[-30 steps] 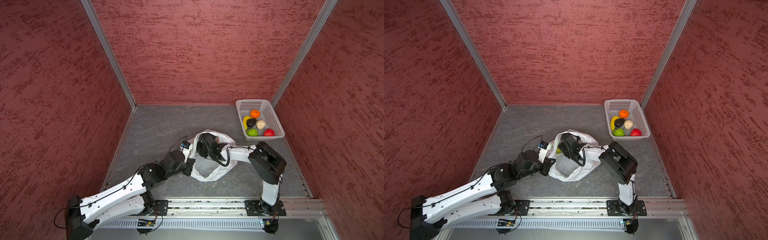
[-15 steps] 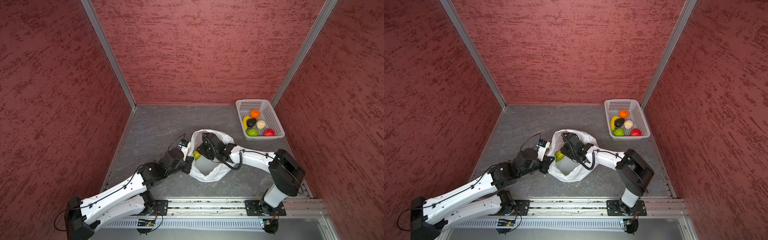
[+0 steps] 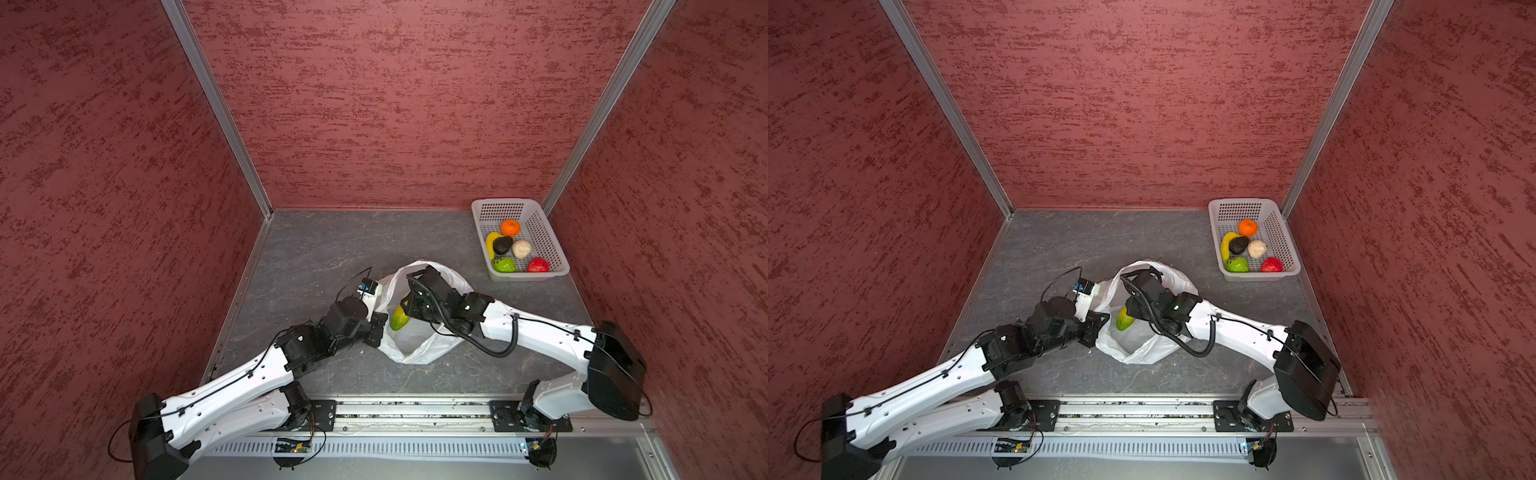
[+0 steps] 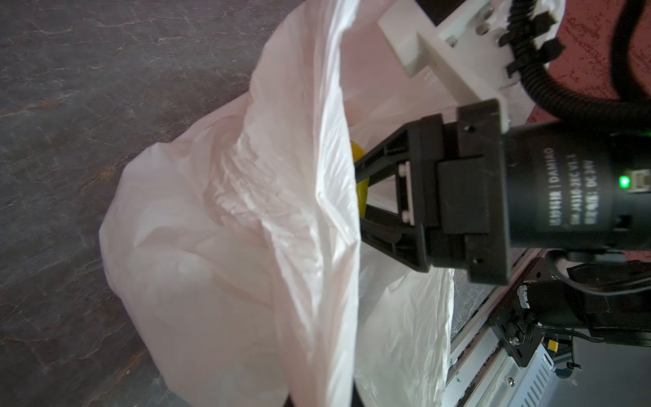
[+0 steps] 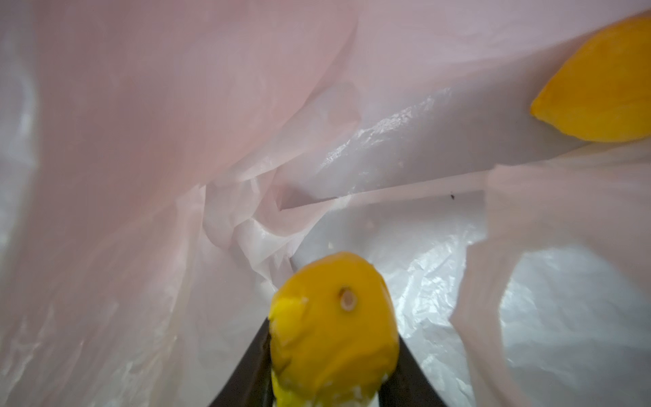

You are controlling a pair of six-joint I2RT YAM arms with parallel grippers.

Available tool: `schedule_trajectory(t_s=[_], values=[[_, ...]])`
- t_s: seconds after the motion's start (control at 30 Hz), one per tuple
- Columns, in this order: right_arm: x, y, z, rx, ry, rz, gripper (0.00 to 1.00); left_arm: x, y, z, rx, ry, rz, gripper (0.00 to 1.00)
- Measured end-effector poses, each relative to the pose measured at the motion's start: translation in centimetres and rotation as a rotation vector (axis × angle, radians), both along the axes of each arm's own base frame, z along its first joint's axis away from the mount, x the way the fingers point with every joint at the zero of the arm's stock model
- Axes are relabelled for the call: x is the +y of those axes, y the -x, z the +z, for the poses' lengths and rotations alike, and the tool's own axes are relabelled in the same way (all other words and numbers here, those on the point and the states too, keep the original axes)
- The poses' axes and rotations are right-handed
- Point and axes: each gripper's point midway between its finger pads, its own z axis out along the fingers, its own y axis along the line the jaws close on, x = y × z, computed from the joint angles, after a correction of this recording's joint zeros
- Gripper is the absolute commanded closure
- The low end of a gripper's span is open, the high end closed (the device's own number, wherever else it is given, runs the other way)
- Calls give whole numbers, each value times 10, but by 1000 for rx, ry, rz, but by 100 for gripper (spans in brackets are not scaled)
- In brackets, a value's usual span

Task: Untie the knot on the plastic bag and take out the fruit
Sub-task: 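Lift the mango out of the bag and carry it over the basket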

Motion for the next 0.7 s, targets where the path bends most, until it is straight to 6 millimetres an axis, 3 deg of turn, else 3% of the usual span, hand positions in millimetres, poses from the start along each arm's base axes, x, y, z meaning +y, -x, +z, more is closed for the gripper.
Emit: schedule_trajectory(t_s=[0.2,0.47,0.7], values=[[-12,18,32,-44,7,38,81,-2,-2,-4,0,-15,-3,100],[-28,25,109,-128,-64,33,82,-4,-5,0,-9,-10,-3,100],[-51,28,151,-167,-68,-6,82,-6,-8,2,-14,-7,1,100]])
